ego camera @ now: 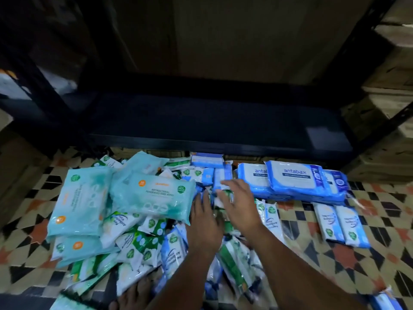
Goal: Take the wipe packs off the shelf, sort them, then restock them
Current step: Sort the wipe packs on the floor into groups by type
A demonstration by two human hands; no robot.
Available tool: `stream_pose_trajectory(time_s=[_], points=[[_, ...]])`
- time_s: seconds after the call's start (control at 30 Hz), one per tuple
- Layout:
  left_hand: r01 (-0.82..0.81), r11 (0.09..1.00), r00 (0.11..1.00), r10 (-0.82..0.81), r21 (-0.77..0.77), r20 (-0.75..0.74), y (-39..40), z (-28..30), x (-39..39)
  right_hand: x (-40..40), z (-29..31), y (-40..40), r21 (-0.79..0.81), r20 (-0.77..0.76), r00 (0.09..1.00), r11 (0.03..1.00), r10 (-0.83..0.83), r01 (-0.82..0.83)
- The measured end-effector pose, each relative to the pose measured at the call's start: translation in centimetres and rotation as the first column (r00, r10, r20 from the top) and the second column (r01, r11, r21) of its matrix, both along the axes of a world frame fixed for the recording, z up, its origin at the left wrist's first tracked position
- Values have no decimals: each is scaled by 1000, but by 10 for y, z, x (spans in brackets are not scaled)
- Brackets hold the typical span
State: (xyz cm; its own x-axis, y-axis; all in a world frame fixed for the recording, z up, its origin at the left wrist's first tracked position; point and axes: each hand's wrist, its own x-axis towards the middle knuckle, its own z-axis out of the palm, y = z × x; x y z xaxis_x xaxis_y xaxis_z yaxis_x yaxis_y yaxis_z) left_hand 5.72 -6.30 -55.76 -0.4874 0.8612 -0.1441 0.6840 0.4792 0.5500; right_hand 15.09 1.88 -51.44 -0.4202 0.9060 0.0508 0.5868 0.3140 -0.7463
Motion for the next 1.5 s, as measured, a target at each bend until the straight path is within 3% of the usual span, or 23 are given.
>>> stream_pose_trajectory(time_s=[0.07,0.17,0.23,0.33,0.43,0.53,0.63,0.7,0.83,1.07,1.17,1.3,1.4,1.5], points=[[10,998,1000,-10,-60,0,11,11,17,52,-19,-3,117,60,986,982,-157,149],[149,986,976,-159,-79,-147,20,14,44,115,-40,-9,159,178,918,931,-355,329],[259,958,948,-277,-122,-158,24,10,53,139,-51,-12,60,303,852,901,-427,430],[428,876,863,-469,-223,-187,29,5,69,150,-63,-14,-185,514,794,862,-324,472],[474,837,823,-532,-272,-200,31,-2,80,149,-81,-14,-308,474,847,856,-240,415],[540,817,775,-576,-202,-258,27,-9,84,153,-91,-11,-355,395,884,846,-250,398],[736,668,592,-715,-113,-371,18,-20,83,152,-75,-8,-364,326,906,848,-272,386],[800,586,507,-776,-131,-375,14,-24,84,152,-72,-6,-402,302,910,827,-285,393],[780,584,511,-802,-225,-310,17,-21,85,153,-71,-5,-471,257,913,784,-316,404],[765,501,410,-863,-404,-294,15,-3,79,164,-52,-8,-516,275,885,719,-375,465],[791,506,472,-862,-343,-185,16,5,80,180,-47,-18,-543,221,874,690,-434,479],[688,723,721,-671,-60,172,13,15,83,201,-39,-31,-580,91,817,637,-569,508],[611,791,709,-531,-28,464,11,22,84,216,-28,-37,-603,10,768,609,-640,515],[532,847,700,-451,16,554,12,30,86,231,-21,-43,-620,-76,707,589,-703,519]])
